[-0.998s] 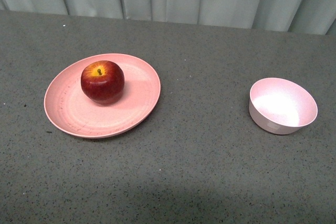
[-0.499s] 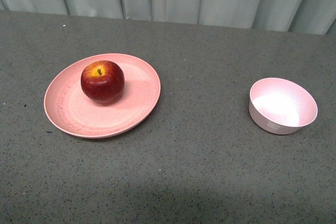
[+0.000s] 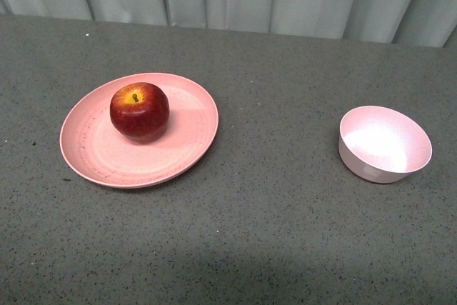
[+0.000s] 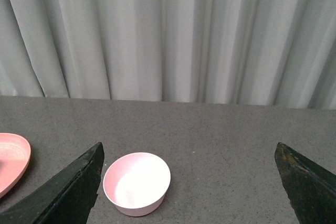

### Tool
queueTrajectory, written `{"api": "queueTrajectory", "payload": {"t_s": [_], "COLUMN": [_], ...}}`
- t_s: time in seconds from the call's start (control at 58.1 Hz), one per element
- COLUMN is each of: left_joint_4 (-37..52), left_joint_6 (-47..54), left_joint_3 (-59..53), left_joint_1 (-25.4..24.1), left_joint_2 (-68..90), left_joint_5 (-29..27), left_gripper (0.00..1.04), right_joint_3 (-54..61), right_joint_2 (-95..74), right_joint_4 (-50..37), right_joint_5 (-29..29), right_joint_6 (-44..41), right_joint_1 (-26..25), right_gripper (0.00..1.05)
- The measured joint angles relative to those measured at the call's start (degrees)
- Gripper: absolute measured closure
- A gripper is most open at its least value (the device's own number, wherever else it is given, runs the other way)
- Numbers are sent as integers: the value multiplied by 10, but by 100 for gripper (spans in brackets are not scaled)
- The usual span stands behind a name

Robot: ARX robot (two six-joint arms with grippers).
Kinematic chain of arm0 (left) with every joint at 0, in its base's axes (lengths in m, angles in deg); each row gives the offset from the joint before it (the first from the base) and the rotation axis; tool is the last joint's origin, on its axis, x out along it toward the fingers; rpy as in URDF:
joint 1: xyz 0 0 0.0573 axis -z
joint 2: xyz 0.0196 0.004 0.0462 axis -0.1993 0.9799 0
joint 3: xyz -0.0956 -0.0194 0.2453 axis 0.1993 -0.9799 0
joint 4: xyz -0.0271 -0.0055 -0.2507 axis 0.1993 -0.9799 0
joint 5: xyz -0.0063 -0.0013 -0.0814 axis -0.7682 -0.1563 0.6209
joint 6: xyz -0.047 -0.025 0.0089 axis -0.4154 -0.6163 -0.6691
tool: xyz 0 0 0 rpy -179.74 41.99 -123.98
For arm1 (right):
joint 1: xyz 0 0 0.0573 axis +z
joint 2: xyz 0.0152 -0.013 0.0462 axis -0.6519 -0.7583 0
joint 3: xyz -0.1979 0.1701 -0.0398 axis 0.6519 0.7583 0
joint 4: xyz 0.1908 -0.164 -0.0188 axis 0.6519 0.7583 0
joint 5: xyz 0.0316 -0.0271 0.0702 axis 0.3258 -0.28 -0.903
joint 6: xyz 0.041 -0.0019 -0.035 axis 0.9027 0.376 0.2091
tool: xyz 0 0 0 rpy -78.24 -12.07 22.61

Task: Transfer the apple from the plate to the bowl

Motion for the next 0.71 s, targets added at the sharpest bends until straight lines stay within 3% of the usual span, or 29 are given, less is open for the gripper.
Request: {"api": "queueTrajectory", "payload": {"t_s": [0.705], "left_joint_4": [0], "left_joint_6": [0], "left_joint_3": [0], "left_joint_1": [0], "left_joint_2": [0], "left_joint_5": [0], "left_gripper": [7], "right_joint_3": [0], "right_joint_2": [0], "right_joint_4": [0], "right_joint_5": [0], "right_joint_6": [0], "right_joint_1": [0], "right_gripper": [9]}}
